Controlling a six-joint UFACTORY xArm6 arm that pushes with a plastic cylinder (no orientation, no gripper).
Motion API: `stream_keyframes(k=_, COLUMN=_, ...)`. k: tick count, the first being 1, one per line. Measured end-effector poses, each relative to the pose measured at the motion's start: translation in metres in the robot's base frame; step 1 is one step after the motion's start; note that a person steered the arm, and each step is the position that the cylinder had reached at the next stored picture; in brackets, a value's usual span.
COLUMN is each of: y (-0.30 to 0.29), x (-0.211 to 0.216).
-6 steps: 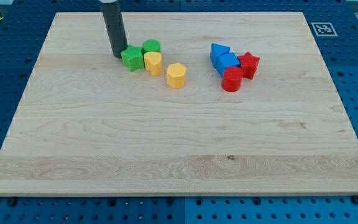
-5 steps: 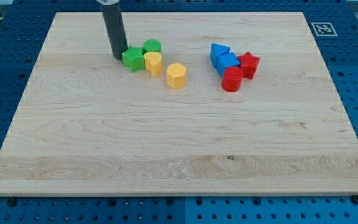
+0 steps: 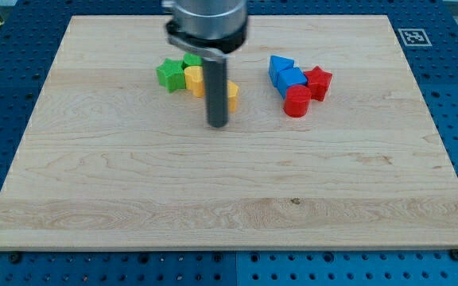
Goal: Push the yellow hexagon closer to the yellow heart
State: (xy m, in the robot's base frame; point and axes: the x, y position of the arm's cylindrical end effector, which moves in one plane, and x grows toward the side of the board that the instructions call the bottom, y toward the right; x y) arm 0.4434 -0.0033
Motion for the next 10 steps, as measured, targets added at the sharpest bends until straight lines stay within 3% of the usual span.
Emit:
stream_keyframes(k=1, y=0.042, x=0.000)
stream_keyframes(k=3, y=0.054, x=-0.020)
stream_keyframes(k=10, y=-0.073, x=-0.036)
